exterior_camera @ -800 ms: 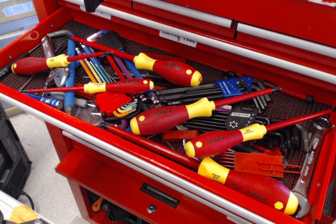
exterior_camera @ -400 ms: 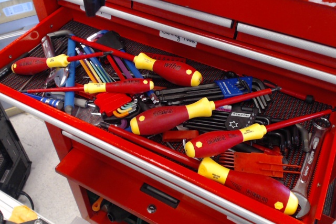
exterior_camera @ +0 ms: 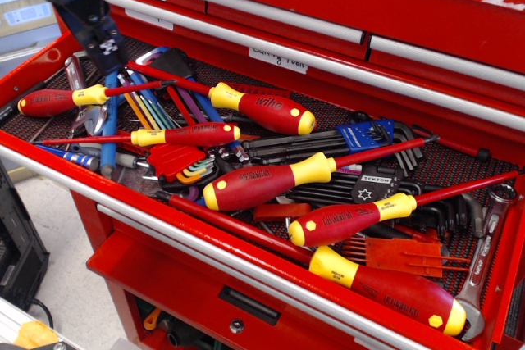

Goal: Pick up red srewdriver

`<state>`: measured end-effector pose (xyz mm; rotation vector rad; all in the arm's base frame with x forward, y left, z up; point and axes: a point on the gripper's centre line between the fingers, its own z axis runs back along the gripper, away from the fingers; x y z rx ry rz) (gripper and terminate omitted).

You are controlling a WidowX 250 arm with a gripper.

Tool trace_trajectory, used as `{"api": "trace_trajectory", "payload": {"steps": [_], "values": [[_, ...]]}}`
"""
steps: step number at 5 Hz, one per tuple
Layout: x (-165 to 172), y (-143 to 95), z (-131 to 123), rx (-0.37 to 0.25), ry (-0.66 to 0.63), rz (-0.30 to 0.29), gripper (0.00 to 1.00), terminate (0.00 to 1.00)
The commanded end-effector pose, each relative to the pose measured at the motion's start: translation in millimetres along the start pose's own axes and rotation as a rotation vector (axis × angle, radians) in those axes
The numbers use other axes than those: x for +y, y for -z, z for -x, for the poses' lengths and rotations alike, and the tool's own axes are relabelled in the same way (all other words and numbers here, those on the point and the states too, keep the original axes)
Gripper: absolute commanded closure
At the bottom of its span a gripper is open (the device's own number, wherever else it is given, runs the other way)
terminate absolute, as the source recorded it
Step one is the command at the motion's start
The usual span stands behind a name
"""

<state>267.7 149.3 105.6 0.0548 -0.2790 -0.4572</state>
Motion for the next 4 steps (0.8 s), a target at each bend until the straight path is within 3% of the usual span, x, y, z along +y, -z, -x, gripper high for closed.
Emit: {"api": "trace_trajectory", "payload": {"steps": [1,2,4], "values": [[12,9,14,0.015,0.179,-0.028,0.0,0.0],[29,23,24,0.006,0.214,-0.009,0.0,0.0],[64,52,40,-0.047,0.251,-0.024,0.0,0.0]]}}
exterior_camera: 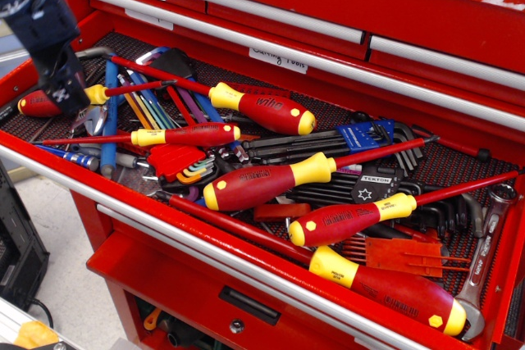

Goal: Pick up red srewdriver

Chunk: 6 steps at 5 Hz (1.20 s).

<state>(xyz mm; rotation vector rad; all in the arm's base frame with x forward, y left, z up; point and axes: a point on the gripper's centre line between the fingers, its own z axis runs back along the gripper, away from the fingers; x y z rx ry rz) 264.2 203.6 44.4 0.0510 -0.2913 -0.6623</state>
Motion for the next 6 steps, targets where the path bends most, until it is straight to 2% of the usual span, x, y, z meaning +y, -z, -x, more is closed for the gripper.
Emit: {"api": "trace_trajectory", "payload": {"steps": [1,2,4,5,6], "values": [[29,7,8,-0.046,0.068,-0.055,0.0,0.0],[39,15,12,-0.06,0.077,-0.037,0.0,0.0],[32,36,13,-0.092,0.055,-0.009,0.0,0.0],[30,38,9,-0.092,0.043,-0.005,1.0,0.0],[35,24,-1,-0.062,0.052,0.012,1.0,0.0]]}}
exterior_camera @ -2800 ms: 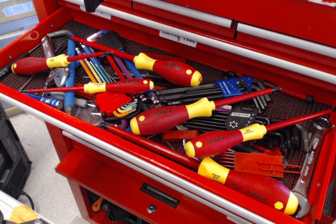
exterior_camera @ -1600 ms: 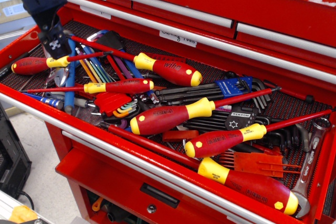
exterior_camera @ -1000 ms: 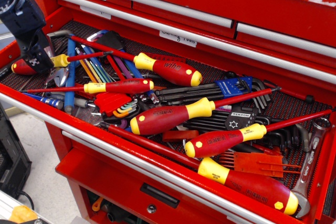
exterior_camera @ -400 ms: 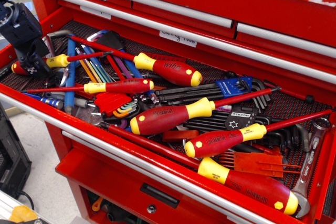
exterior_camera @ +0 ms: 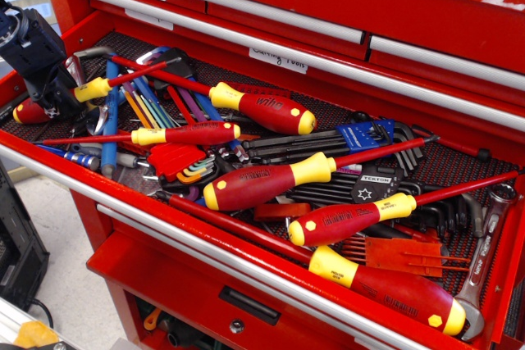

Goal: Pick up red srewdriver

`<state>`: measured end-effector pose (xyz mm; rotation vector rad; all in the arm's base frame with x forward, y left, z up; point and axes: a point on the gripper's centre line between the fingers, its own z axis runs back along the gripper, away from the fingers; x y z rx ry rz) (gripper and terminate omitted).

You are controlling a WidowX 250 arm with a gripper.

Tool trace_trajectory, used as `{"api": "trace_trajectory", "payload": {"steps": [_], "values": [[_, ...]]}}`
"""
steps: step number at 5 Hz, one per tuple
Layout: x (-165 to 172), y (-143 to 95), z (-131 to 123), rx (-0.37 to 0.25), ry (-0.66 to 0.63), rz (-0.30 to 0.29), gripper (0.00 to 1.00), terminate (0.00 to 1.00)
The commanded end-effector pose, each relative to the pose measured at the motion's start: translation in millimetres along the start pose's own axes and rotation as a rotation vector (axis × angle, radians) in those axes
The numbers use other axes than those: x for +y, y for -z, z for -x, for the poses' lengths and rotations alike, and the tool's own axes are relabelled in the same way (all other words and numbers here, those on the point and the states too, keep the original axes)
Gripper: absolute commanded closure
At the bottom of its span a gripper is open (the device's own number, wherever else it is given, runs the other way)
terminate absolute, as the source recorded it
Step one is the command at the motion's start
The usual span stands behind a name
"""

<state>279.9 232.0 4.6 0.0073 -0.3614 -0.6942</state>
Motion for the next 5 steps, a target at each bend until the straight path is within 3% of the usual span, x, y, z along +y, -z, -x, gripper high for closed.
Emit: {"api": "trace_trajectory", "payload": {"steps": [1,2,3,4,5], "values": [[13,-43,-32,0.086,0.036,-0.02,1.0,0.0],[20,-74,-52,0.154,0.088,-0.047,1.0,0.0],[13,-113,-81,0.281,0.105,-0.05,1.0,0.0],[-4,-155,-104,0.397,0.123,-0.093,1.0,0.0],[-12,-182,-130,0.423,0.215,-0.085,1.0,1.0]]}}
